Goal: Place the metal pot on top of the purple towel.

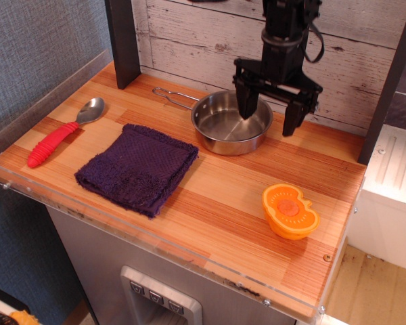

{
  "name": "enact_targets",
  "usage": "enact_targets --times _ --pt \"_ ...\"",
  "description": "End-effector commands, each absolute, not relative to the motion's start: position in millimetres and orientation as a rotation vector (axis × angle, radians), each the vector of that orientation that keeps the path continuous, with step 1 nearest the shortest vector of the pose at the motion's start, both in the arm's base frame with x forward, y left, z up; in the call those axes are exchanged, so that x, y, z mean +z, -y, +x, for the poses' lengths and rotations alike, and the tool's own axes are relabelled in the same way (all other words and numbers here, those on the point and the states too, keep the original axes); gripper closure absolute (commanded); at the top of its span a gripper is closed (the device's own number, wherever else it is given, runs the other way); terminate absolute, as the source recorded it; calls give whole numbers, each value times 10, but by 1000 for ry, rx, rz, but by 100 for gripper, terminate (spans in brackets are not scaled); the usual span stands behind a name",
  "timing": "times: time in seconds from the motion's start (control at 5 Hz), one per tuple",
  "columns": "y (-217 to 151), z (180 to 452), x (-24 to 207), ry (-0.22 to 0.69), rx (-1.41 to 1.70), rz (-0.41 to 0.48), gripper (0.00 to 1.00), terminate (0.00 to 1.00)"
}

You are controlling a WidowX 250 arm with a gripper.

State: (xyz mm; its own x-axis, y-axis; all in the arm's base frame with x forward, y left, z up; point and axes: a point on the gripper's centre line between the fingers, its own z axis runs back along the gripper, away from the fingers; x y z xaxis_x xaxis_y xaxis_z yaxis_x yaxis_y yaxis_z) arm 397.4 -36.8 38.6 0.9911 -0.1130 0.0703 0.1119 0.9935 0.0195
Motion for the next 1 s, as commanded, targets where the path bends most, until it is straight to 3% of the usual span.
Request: enact_targets --times 0.0,0.2,0.8 --pt "298 3981 284 64 -23 26 0 0" --pt "309 3962 216 59 -25 26 100 0" --pt "363 3941 258 77 -66 21 100 0"
